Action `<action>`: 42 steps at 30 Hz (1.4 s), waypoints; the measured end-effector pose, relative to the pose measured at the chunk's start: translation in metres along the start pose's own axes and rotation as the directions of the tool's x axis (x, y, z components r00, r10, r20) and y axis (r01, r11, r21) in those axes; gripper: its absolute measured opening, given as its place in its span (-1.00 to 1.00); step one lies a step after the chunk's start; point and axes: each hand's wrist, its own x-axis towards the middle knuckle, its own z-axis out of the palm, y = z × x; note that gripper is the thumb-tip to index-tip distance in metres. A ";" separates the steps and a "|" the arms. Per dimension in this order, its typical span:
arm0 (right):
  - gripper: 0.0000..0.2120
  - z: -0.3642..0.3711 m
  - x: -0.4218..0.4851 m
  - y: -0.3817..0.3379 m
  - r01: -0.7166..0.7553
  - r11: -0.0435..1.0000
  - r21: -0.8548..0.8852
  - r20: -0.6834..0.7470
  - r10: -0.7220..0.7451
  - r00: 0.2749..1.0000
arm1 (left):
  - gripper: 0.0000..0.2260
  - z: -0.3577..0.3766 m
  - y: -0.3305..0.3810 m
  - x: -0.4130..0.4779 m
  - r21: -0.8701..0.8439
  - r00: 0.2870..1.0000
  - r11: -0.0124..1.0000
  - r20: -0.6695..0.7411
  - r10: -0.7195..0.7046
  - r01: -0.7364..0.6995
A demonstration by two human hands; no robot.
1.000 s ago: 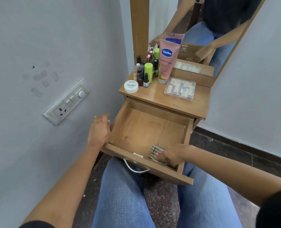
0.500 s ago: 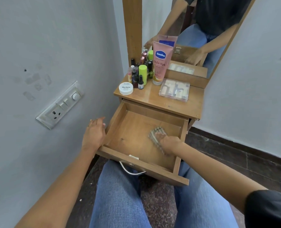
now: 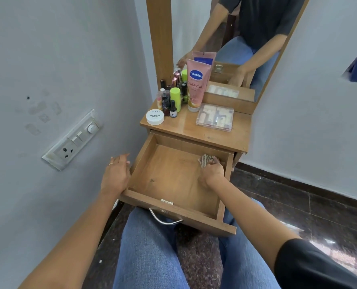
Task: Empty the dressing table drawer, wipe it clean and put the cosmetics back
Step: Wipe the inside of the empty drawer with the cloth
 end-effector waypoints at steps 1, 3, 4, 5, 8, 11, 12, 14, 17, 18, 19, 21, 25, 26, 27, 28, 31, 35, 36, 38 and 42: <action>-0.53 0.001 -0.003 0.001 0.000 1.000 0.003 0.004 0.000 1.000 | -0.66 0.000 0.001 0.000 0.004 1.000 1.000 -0.003 0.001 -0.001; -0.56 0.007 -0.009 0.001 0.023 0.999 0.032 -0.010 -0.022 1.000 | -0.66 -0.001 0.002 -0.001 0.005 1.000 1.000 -0.015 0.002 -0.002; -0.59 0.009 -0.012 0.001 0.024 0.997 0.071 -0.020 -0.023 1.000 | -0.67 -0.001 0.002 -0.001 0.000 1.000 1.000 -0.021 0.003 -0.003; -0.62 0.009 -0.017 0.000 0.011 0.994 0.108 -0.025 -0.008 1.000 | -0.67 -0.002 0.003 -0.001 -0.004 1.000 1.000 -0.028 0.003 -0.003; -0.68 0.009 -0.035 -0.008 0.020 0.991 0.136 -0.033 -0.016 0.999 | -0.68 -0.004 0.009 -0.004 -0.025 0.999 1.000 -0.052 -0.004 0.003; -0.67 0.016 -0.055 -0.022 0.067 0.989 0.131 -0.045 -0.062 0.997 | -0.68 -0.005 0.018 -0.009 -0.039 0.999 0.999 -0.052 0.004 -0.006; -0.66 0.020 -0.059 -0.027 0.085 0.987 0.139 -0.047 -0.079 0.996 | -0.68 -0.004 0.022 -0.011 -0.042 0.999 0.999 -0.046 0.016 -0.018; -0.63 0.025 -0.065 -0.032 0.118 0.977 0.178 -0.040 -0.113 0.993 | -0.69 -0.001 0.030 -0.015 -0.050 0.998 0.997 -0.046 0.052 -0.054; -0.53 0.026 -0.065 -0.023 0.172 0.929 0.326 -0.011 -0.178 0.984 | -0.73 0.001 0.045 -0.025 -0.080 0.997 0.995 -0.043 0.062 -0.066; -0.51 0.025 -0.065 -0.018 0.213 0.907 0.363 -0.014 -0.223 0.975 | -0.73 0.001 0.050 -0.028 -0.092 0.997 0.994 -0.037 0.062 -0.065; -0.55 0.024 -0.065 -0.014 0.257 0.883 0.392 -0.021 -0.271 0.962 | -0.72 0.003 0.054 -0.031 -0.106 0.997 0.992 -0.033 0.070 -0.074; -0.75 0.019 -0.071 -0.007 0.299 0.841 0.451 -0.047 -0.313 0.949 | -0.68 0.005 0.062 -0.036 -0.147 0.994 0.983 -0.031 0.103 -0.106; -0.72 0.012 -0.084 0.001 0.269 0.688 0.674 -0.166 -0.215 0.963 | -0.66 0.004 0.081 -0.042 -0.291 0.991 0.949 -0.077 0.105 -0.123; -0.72 0.012 -0.086 0.004 0.237 0.604 0.761 -0.188 -0.146 0.971 | -0.66 0.003 0.087 -0.043 -0.342 0.993 0.933 -0.085 0.086 -0.110; -0.76 0.012 -0.087 0.006 0.203 0.512 0.835 -0.196 -0.069 0.978 | -0.66 0.001 0.092 -0.043 -0.385 0.994 0.918 -0.089 0.068 -0.097; -0.82 0.011 -0.090 0.010 0.182 0.420 0.889 -0.204 0.009 0.979 | -0.66 0.000 0.098 -0.042 -0.417 0.995 0.905 -0.091 0.052 -0.085; -0.87 0.003 -0.095 0.027 0.149 0.164 0.975 -0.185 0.230 0.956 | -0.65 -0.004 0.114 -0.035 -0.460 0.996 0.885 -0.085 0.037 -0.072; -0.86 -0.016 -0.100 0.071 0.185 0.023 0.982 -0.178 0.412 0.894 | -0.69 -0.012 0.150 -0.019 -0.558 0.998 0.829 -0.053 0.019 -0.045; -0.85 -0.024 -0.102 0.083 0.202 0.008 0.979 -0.183 0.451 0.873 | -0.69 -0.014 0.161 -0.014 -0.586 0.999 0.810 -0.041 0.012 -0.034; -0.83 -0.039 -0.099 0.107 0.231 0.019 0.973 -0.206 0.528 0.824 | -0.70 -0.015 0.183 -0.003 -0.625 1.000 0.781 -0.008 0.003 -0.008; -0.79 -0.066 -0.077 0.141 0.260 0.010 0.965 -0.216 0.590 0.778 | -0.70 -0.012 0.218 0.014 -0.655 0.998 0.754 0.063 -0.019 0.056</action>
